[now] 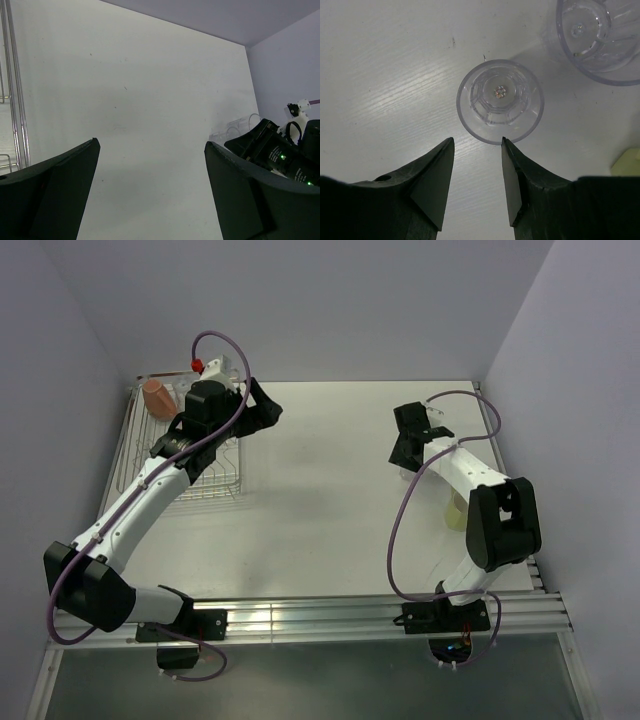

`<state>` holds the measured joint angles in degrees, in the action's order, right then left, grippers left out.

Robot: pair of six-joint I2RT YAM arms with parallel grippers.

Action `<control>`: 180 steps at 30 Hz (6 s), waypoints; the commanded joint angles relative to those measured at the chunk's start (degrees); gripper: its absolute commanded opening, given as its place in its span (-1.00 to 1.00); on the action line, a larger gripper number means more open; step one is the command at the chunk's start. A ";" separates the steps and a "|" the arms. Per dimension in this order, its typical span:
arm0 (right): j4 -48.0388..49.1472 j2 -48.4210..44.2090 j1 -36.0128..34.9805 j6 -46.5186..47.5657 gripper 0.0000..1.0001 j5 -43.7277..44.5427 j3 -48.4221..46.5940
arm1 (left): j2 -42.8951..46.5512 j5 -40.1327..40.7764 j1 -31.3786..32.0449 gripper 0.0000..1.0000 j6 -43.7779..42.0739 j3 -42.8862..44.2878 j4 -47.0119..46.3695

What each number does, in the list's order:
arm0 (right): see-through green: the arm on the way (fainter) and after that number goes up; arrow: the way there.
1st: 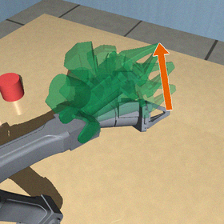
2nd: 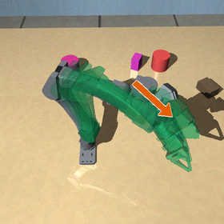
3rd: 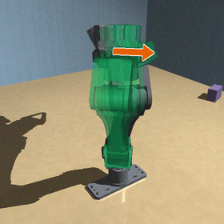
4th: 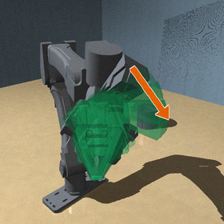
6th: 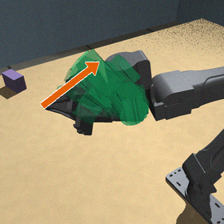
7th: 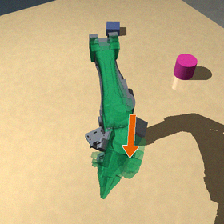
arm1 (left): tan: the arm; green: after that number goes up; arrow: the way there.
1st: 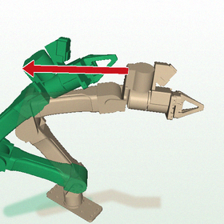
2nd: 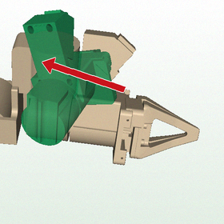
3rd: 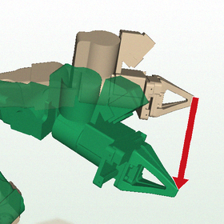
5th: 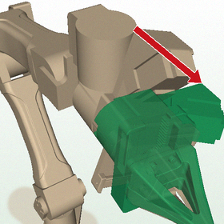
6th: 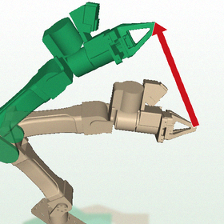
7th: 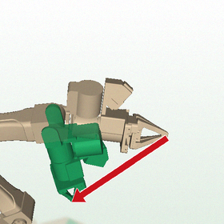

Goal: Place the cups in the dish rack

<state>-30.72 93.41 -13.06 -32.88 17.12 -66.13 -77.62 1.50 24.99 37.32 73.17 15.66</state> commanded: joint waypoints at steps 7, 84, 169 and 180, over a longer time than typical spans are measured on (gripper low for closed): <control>1.10 -1.47 0.23 0.28 0.00 0.28 -1.63 | -0.16 -1.06 0.06 0.86 0.21 -0.48 -2.48; 5.57 -4.89 -6.18 -0.51 -1.00 -21.22 -8.05 | 2.47 -5.89 0.93 0.86 5.47 -6.80 -7.74; 17.80 -13.08 -11.64 -5.18 -0.15 -34.89 -2.95 | 10.84 1.49 -30.70 -1.00 -2.69 -5.40 22.83; 14.99 -10.79 -11.64 -1.13 -0.15 -31.10 -2.78 | 4.24 3.07 -38.26 -1.00 -2.78 -6.11 25.47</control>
<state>-15.03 81.76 -24.88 -36.42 -15.94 -66.61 -72.38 2.96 -12.47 35.14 65.89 41.10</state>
